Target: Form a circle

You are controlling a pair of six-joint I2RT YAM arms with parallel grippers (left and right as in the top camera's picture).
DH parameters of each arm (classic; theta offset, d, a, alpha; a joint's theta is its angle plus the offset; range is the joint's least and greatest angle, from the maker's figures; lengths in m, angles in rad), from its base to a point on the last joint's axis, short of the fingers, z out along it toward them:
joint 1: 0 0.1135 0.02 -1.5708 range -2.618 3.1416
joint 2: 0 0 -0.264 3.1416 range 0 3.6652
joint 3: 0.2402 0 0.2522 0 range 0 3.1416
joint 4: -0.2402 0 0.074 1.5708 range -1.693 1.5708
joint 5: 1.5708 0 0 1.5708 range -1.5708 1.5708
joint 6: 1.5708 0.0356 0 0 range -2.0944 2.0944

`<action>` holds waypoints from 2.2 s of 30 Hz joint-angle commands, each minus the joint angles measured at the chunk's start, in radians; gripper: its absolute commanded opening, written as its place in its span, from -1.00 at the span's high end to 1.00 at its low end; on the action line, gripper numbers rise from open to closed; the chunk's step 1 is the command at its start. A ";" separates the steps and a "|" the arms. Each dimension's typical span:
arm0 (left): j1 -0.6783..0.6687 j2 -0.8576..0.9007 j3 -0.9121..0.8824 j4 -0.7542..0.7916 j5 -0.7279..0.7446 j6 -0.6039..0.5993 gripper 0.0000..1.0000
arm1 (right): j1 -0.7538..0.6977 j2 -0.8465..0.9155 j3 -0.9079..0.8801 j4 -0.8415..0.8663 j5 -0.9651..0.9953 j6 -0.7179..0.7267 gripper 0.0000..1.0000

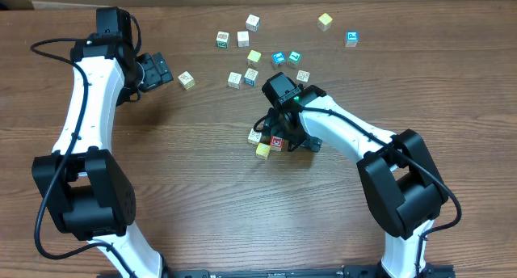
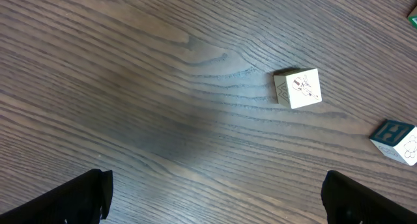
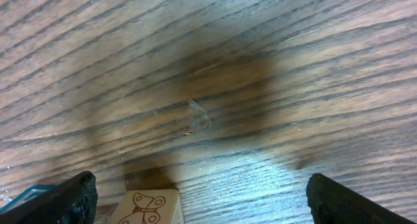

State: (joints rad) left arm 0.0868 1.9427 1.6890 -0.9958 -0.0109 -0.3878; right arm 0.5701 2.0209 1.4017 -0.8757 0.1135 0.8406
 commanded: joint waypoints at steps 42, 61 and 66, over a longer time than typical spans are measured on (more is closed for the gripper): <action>-0.002 0.008 0.016 0.003 0.007 -0.009 -0.99 | -0.005 0.005 0.011 -0.020 0.043 0.070 -1.00; -0.002 0.008 0.016 0.003 0.007 -0.009 -0.99 | -0.005 0.005 0.011 0.014 -0.022 -0.040 -1.00; -0.002 0.008 0.016 0.003 0.007 -0.009 -0.99 | -0.005 0.005 0.011 -0.002 -0.017 -0.008 -1.00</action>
State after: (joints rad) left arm 0.0868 1.9427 1.6890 -0.9958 -0.0105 -0.3878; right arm 0.5701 2.0209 1.4017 -0.8734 0.1005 0.8268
